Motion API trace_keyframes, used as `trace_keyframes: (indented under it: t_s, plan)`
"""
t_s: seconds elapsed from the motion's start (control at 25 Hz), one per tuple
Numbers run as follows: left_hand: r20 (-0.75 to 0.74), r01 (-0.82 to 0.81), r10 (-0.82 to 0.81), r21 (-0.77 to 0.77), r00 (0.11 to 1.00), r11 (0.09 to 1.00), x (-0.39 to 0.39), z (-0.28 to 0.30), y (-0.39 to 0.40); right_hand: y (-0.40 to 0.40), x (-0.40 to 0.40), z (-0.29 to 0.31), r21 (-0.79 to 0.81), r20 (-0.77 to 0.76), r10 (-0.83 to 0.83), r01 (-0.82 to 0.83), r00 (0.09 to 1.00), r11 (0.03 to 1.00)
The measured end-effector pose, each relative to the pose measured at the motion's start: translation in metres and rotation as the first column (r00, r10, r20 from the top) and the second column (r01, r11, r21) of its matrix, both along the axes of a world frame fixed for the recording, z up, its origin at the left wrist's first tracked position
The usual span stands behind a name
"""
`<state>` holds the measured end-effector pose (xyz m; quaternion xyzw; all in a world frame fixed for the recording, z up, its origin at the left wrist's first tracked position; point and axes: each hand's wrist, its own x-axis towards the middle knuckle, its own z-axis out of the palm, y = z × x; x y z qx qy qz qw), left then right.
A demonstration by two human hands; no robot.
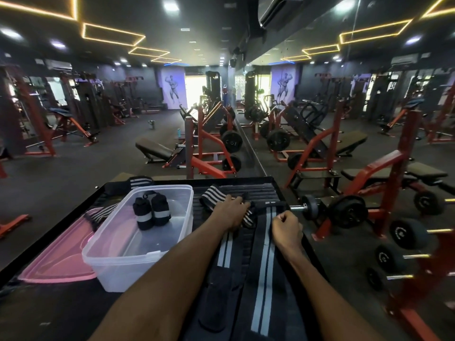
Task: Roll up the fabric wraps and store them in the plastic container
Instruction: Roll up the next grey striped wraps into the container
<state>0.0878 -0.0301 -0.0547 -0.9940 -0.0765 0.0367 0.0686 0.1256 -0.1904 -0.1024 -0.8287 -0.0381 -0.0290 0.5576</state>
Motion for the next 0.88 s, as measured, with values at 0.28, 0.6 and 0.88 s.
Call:
trace_keyframes:
  t_s: [0.28, 0.6, 0.88]
  plan:
    - [0.192, 0.106, -0.099, -0.029, 0.976, 0.994, 0.025, 0.007, 0.008, 0.003, 0.002, 0.001, -0.105, 0.135, 0.012, 0.002, 0.991, 0.994]
    - [0.419, -0.283, 0.666, -0.672, 0.617, 0.685, 0.018, 0.047, 0.026, 0.005, 0.005, -0.001, -0.006, 0.240, 0.037, -0.036, 0.970, 0.999]
    - [0.070, -0.135, 0.938, -0.983, 0.340, 0.123, 0.015, 0.021, 0.036, 0.011, 0.002, -0.007, -0.250, 0.110, 0.272, -0.239, 0.956, 0.938]
